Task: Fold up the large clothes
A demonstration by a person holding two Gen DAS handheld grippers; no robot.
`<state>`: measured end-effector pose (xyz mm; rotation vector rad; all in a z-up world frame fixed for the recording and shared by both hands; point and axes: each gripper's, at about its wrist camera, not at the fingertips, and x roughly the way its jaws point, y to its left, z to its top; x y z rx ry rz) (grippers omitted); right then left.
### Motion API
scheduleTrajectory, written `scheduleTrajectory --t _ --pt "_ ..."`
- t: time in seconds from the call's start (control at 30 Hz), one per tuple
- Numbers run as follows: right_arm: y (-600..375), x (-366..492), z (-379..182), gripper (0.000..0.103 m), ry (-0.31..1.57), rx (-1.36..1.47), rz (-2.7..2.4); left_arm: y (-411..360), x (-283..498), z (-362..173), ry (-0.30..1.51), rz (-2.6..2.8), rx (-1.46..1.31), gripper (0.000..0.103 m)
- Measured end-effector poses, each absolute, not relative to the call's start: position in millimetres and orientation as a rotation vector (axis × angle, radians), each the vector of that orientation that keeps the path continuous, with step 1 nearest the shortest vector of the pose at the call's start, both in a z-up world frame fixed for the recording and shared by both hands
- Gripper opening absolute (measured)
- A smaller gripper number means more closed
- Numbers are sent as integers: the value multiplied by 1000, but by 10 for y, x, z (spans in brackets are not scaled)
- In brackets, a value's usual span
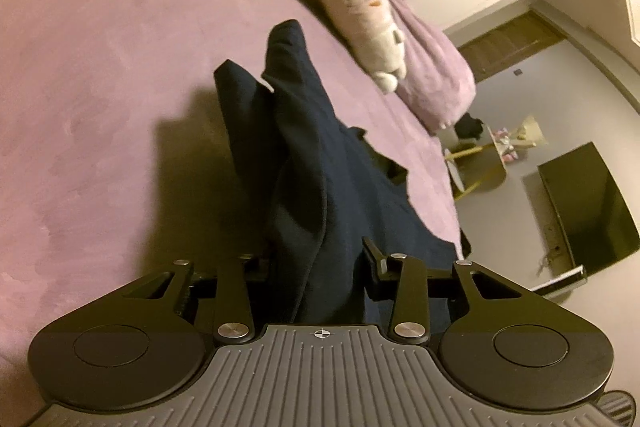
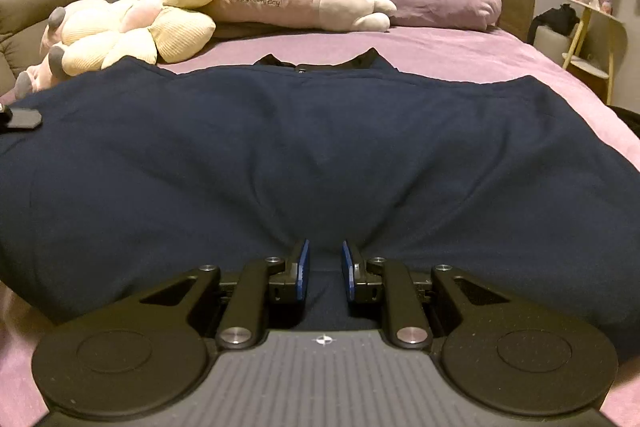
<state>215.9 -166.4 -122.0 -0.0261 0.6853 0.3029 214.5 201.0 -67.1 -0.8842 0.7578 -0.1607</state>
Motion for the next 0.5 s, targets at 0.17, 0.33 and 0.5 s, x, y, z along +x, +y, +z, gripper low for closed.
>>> scheduleTrajectory --t 0.17,0.33,0.5 --pt "-1711 2176 -1152 18 700 5 310 1880 2163 -442 737 -172 -841 41" --pt "-1777 1995 -955 17 674 121 351 1730 2184 -297 736 -183 -788 40" --pt "-1810 2093 -1227 15 740 190 389 1499 2204 -128 728 -227 -763 39"
